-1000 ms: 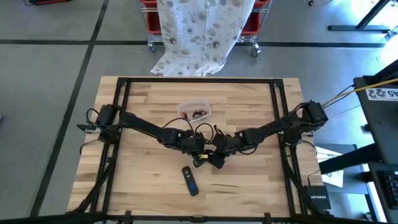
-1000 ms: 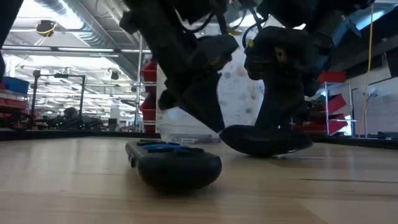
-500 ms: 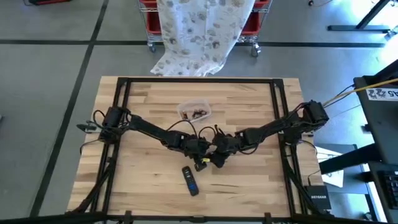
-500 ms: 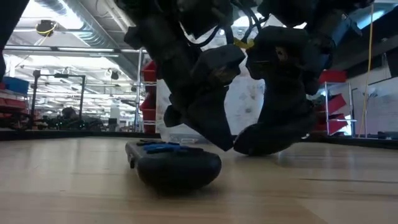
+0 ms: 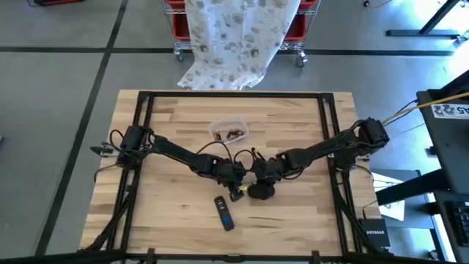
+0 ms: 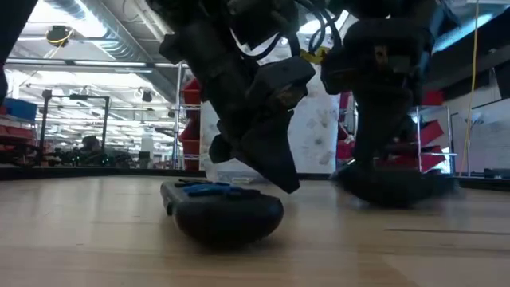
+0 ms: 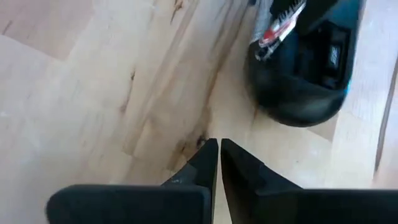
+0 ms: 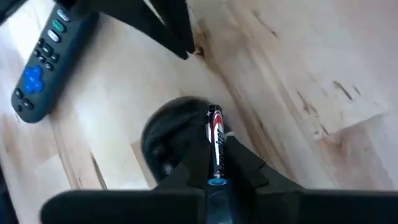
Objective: Insert battery
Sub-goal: Insert the silver battery into the mouse
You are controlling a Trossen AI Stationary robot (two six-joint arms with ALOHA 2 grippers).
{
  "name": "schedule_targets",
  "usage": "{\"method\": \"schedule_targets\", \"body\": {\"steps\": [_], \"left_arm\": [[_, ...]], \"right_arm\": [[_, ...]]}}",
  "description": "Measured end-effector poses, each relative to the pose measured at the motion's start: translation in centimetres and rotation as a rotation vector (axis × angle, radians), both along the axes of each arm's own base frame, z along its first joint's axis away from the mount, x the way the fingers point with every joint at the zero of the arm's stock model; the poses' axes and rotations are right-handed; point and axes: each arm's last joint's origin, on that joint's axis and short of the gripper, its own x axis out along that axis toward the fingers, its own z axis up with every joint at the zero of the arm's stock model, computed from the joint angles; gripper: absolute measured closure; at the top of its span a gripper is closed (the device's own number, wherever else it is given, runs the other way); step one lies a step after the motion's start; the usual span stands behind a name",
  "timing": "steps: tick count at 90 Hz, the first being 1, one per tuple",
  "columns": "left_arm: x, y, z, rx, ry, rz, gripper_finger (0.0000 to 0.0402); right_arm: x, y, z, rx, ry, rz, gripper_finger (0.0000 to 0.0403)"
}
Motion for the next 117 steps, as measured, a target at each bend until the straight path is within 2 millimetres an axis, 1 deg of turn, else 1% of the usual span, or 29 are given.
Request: {"method": "schedule_targets", "body": {"steps": [11,26,32,38,46,54,66,90,109,117], "left_arm": [[0.0,0.0,0.0,0.003,-0.001,0.008,0.04],[0.0,0.0,0.1,-0.015,0.001,0.026,0.04],[-0.1,-0.3,0.3,-0.018,-0.003,0.021,0.04],[-0.1,-0.5,0.6,-0.022,-0.014,0.016,0.04],[-0.3,-1.0,0.8,-0.038,-0.018,0.015,0.04],[-0.4,-1.7,0.8,-0.057,-0.01,0.02,0.04],[-0.7,-2.7,0.8,-0.072,-0.01,0.014,0.04],[-1.0,-4.0,0.8,-0.098,-0.008,0.026,0.04],[-1.2,-4.8,0.7,-0.153,0.016,-0.029,0.04],[-1.2,-5.0,0.5,-0.174,0.027,-0.05,0.04]], "right_arm": [[0.2,0.0,0.5,-0.007,0.007,0.014,0.0397],[0.3,0.2,1.4,0.002,0.042,0.093,0.0397],[0.1,0.3,2.0,0.014,0.043,0.15,0.0397],[0.1,0.6,2.8,0.046,0.004,0.222,0.0397],[-0.3,0.7,3.1,0.05,0.014,0.262,0.0397],[-1.0,0.5,2.5,0.046,0.063,0.298,0.0397],[-1.4,0.5,1.6,0.06,0.069,0.337,0.0397],[-0.8,0.8,0.9,0.103,0.039,0.408,0.0397],[-0.4,1.0,-0.3,0.123,0.058,0.436,0.0397],[-0.2,1.1,-0.4,0.131,0.053,0.439,0.0397]]}}
